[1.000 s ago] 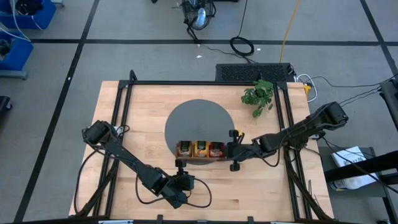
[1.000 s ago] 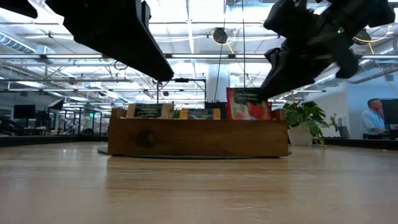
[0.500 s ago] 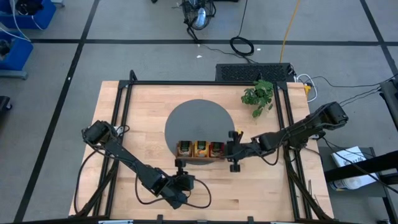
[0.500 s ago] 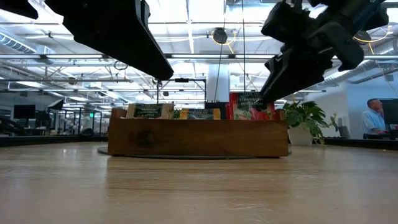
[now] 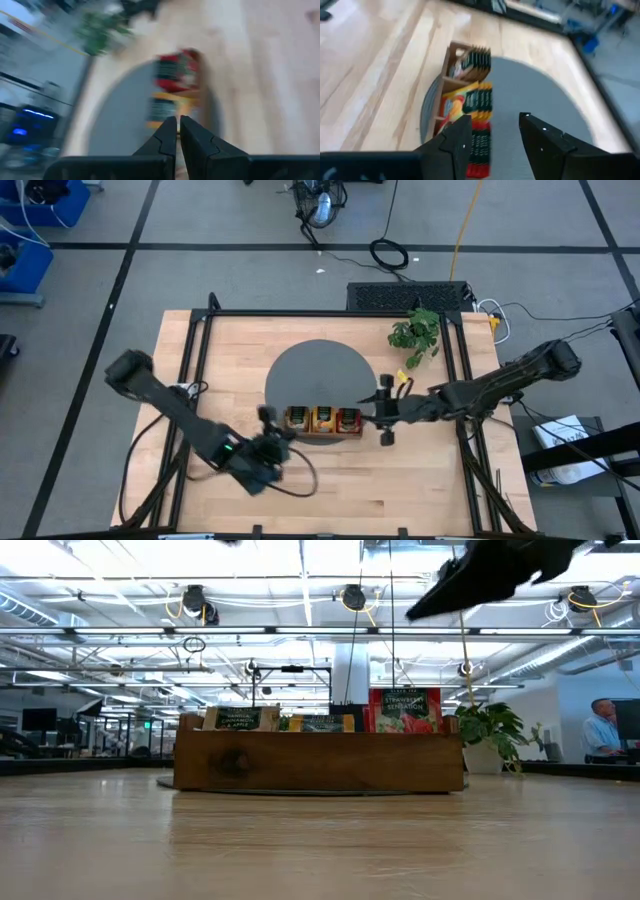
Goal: Pick & Place Tea
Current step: Return to Home Position
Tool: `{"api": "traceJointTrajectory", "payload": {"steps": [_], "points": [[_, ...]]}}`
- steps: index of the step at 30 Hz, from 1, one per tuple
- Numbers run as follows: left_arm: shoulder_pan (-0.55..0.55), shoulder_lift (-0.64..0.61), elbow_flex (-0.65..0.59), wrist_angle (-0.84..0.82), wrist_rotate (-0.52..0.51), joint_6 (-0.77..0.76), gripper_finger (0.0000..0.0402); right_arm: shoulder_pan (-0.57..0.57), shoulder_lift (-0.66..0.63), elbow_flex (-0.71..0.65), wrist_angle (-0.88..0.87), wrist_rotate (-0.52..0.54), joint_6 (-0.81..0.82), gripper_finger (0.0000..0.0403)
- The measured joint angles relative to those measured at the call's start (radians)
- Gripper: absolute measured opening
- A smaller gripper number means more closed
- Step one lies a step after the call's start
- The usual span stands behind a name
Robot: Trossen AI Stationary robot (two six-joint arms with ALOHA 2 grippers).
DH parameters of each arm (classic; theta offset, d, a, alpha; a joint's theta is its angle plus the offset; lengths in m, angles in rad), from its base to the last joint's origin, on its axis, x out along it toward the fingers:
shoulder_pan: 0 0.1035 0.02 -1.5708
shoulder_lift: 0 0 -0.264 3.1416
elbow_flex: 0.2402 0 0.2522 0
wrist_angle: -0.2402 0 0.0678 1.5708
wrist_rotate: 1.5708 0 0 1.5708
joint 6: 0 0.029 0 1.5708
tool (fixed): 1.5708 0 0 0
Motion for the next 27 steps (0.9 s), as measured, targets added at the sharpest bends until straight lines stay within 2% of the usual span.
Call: {"api": "traceJointTrajectory", "payload": {"steps": [4,6,9,12,15,20,24,27], "points": [[0.0,-0.198,-0.075,-0.086,-0.106,0.038,0.0031,-0.003,-0.107,-0.001,-0.086,0.001,-0.097,0.0135],[0.017,-0.312,-0.156,-0.055,-0.103,0.078,0.003,-0.012,-0.167,-0.025,-0.092,-0.023,-0.102,0.0114],[0.05,-0.497,-0.346,0.062,-0.066,0.156,0.0026,-0.042,-0.279,-0.096,-0.025,-0.133,-0.12,0.0063],[0.119,-0.678,-0.563,0.316,0.046,0.257,0.0007,-0.09,-0.387,-0.201,0.079,-0.191,-0.127,0.0012],[0.223,-0.807,-0.735,0.538,0.145,0.303,0.0006,-0.164,-0.454,-0.28,0.154,-0.26,-0.079,0.0009],[0.377,-0.923,-0.846,0.59,0.289,0.305,0.0004,-0.27,-0.528,-0.364,0.255,-0.482,-0.008,0.0002],[0.434,-1.015,-0.942,0.698,0.425,0.413,0.0003,-0.294,-0.592,-0.457,0.367,-0.5,0.012,0.0001],[0.501,-1.071,-0.991,0.795,0.537,0.435,0.0003,-0.313,-0.62,-0.51,0.417,-0.5,0.016,0.0001]]}}
